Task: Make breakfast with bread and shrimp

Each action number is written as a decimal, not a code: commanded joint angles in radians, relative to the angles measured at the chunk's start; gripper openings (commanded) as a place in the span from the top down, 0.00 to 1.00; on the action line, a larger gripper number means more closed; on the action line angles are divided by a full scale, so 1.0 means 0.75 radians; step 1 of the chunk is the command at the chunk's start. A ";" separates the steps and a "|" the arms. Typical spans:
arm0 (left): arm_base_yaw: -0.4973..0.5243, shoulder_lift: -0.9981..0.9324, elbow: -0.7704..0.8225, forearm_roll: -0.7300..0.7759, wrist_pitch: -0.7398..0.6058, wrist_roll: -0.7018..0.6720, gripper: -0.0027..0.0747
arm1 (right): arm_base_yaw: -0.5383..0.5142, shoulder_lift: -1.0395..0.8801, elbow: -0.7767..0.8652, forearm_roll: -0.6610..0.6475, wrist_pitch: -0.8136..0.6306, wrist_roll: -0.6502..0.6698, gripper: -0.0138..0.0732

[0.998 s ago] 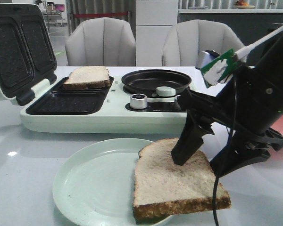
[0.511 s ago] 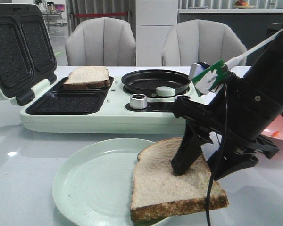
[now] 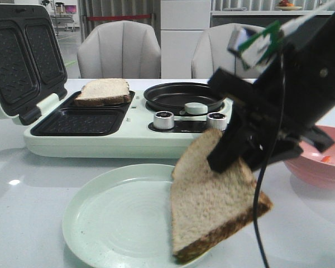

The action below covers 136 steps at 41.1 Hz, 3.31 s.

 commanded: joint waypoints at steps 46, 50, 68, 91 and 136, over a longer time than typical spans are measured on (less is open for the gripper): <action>-0.008 0.005 -0.038 0.018 -0.099 -0.001 0.40 | 0.251 0.780 -1.224 0.537 -0.183 -0.212 0.24; -0.008 0.005 -0.038 0.018 -0.099 -0.001 0.40 | 0.235 0.764 -1.224 0.510 -0.167 -0.196 0.25; -0.008 0.005 -0.038 0.021 -0.099 -0.001 0.40 | 0.184 0.442 -1.211 -0.317 -0.066 0.258 0.25; -0.008 0.005 -0.038 0.021 -0.099 -0.001 0.40 | 0.308 -0.383 -0.487 -0.847 -0.067 0.324 0.25; 0.040 0.644 -0.282 0.361 0.440 -0.184 0.57 | 0.287 -1.078 0.209 -1.165 -0.032 0.621 0.25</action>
